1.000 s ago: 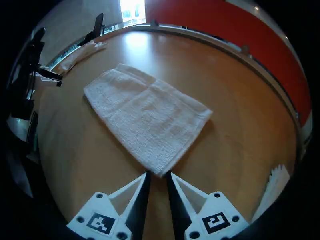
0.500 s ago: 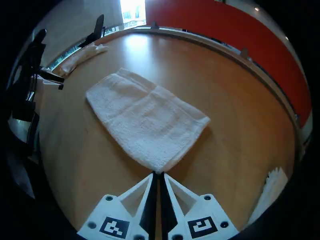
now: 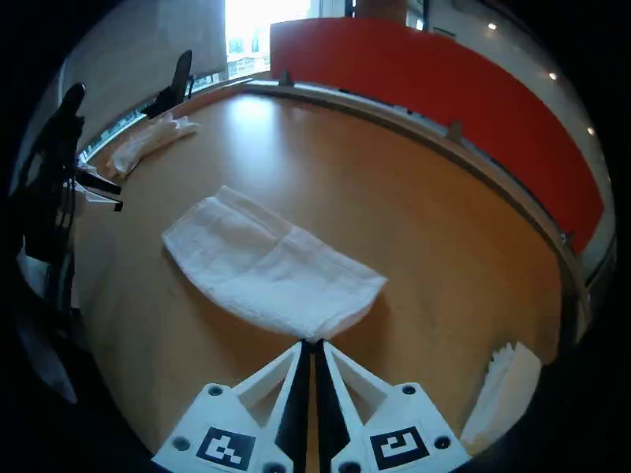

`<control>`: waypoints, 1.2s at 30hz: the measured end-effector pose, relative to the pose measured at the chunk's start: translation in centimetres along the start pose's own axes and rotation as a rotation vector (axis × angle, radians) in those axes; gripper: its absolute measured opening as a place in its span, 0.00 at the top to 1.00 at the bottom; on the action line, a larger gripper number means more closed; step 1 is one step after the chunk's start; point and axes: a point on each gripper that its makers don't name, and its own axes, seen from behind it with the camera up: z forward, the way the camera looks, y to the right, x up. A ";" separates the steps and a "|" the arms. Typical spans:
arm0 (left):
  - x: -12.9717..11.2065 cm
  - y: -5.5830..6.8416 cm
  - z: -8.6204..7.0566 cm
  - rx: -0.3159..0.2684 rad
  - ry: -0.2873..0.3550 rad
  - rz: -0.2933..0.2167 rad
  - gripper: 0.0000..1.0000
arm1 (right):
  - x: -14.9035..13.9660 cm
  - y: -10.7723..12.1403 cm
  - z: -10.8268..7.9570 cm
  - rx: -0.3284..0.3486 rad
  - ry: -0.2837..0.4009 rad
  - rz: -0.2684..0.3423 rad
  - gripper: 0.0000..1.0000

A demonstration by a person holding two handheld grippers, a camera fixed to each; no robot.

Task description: Fold towel

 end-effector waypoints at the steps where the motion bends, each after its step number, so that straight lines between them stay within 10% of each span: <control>1: 0.0 0.0 0.0 0.000 0.001 0.000 0.02 | 0.2 0.1 -0.3 -0.004 0.005 -0.004 0.96; 36: 1.2 0.2 -0.4 0.000 0.024 0.004 0.01 | 5.5 2.2 -5.5 -0.079 0.100 -0.104 0.96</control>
